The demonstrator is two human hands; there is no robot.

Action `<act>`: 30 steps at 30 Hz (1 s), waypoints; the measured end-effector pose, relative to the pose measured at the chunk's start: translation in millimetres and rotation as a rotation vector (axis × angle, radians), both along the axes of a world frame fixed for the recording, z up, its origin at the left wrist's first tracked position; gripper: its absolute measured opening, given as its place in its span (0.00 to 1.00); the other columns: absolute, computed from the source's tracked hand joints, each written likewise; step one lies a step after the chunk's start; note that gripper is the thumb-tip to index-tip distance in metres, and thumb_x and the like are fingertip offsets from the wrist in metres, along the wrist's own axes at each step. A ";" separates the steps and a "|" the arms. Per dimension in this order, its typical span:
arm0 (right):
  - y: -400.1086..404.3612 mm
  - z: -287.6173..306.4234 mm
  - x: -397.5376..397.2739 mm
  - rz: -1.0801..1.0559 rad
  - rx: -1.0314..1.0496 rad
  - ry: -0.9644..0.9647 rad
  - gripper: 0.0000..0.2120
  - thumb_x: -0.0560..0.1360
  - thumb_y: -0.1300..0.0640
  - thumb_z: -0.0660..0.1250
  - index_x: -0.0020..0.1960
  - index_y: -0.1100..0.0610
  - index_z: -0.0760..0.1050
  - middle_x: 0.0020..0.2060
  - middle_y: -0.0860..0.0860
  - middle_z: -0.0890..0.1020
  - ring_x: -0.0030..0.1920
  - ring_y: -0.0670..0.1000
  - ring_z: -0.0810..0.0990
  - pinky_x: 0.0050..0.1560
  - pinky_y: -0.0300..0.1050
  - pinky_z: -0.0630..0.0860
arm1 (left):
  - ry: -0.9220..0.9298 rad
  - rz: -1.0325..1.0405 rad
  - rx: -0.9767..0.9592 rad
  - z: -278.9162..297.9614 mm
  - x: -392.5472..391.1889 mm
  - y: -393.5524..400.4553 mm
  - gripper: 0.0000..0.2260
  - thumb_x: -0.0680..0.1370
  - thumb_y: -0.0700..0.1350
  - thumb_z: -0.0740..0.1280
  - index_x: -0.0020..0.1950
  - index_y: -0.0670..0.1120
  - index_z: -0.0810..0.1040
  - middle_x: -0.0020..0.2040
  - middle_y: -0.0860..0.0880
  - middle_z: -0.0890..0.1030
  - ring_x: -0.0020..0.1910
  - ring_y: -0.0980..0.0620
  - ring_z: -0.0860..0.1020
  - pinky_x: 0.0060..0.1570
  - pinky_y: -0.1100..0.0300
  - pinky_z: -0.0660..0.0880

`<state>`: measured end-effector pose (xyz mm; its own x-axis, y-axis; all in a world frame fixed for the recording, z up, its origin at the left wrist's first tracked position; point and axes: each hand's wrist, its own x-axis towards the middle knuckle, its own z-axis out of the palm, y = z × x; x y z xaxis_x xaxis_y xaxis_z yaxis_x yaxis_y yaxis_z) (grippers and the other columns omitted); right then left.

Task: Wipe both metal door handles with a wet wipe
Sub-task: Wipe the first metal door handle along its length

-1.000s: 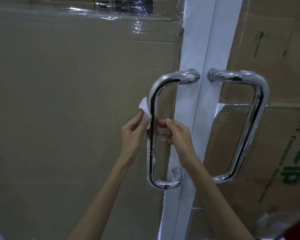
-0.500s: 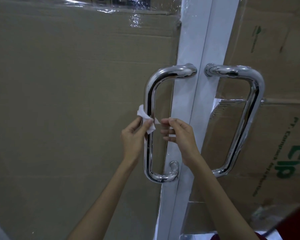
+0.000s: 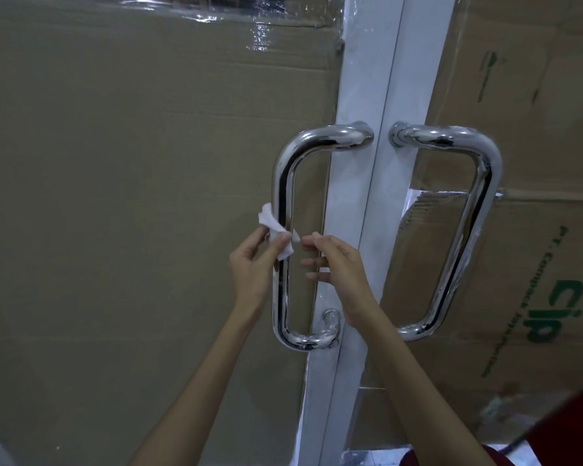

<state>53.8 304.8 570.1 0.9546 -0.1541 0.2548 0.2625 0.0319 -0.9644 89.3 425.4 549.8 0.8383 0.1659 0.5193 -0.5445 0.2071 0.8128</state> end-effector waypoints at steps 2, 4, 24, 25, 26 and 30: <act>5.2 -1.4 -0.8 0.014 0.003 -0.013 0.12 0.79 0.55 0.61 0.54 0.61 0.79 0.48 0.51 0.82 0.43 0.49 0.80 0.43 0.41 0.78 | -0.011 0.088 -0.050 2.4 1.6 -4.4 0.05 0.70 0.41 0.75 0.43 0.45 0.80 0.37 0.53 0.78 0.40 0.55 0.74 0.44 0.61 0.73; 8.9 -3.4 -3.0 0.035 0.014 -0.029 0.11 0.79 0.57 0.62 0.56 0.63 0.78 0.47 0.53 0.82 0.44 0.51 0.80 0.42 0.39 0.78 | 0.026 0.185 -0.117 -6.4 -1.1 -8.2 0.09 0.68 0.41 0.76 0.43 0.50 0.80 0.42 0.51 0.79 0.44 0.52 0.77 0.48 0.56 0.75; -37.2 -7.9 -20.7 0.144 0.058 -0.076 0.03 0.71 0.63 0.70 0.42 0.58 0.77 0.39 0.50 0.82 0.38 0.43 0.81 0.35 0.36 0.76 | 0.261 -0.254 0.177 -1.5 -42.0 -10.6 0.10 0.78 0.45 0.64 0.53 0.45 0.83 0.42 0.51 0.83 0.39 0.58 0.76 0.40 0.64 0.71; -37.9 -8.1 -20.1 0.135 0.033 -0.083 0.04 0.71 0.64 0.70 0.41 0.58 0.76 0.38 0.49 0.82 0.37 0.43 0.81 0.36 0.36 0.76 | 0.274 -0.263 0.165 1.1 -42.3 -10.9 0.11 0.79 0.46 0.64 0.54 0.43 0.83 0.42 0.50 0.82 0.38 0.57 0.75 0.39 0.64 0.71; -37.8 -8.2 -19.7 0.121 0.004 -0.091 0.05 0.71 0.64 0.71 0.40 0.58 0.76 0.37 0.49 0.82 0.37 0.43 0.80 0.37 0.36 0.76 | 0.281 -0.271 0.148 4.6 -42.8 -11.1 0.12 0.78 0.48 0.64 0.53 0.42 0.83 0.41 0.49 0.81 0.38 0.57 0.75 0.38 0.65 0.71; -37.1 -7.1 -18.8 0.111 -0.048 -0.114 0.06 0.69 0.63 0.73 0.38 0.57 0.76 0.36 0.48 0.81 0.39 0.45 0.79 0.40 0.37 0.75 | 0.207 -0.227 0.140 14.4 -39.6 -11.8 0.09 0.77 0.44 0.66 0.41 0.41 0.81 0.32 0.53 0.78 0.34 0.57 0.74 0.36 0.68 0.70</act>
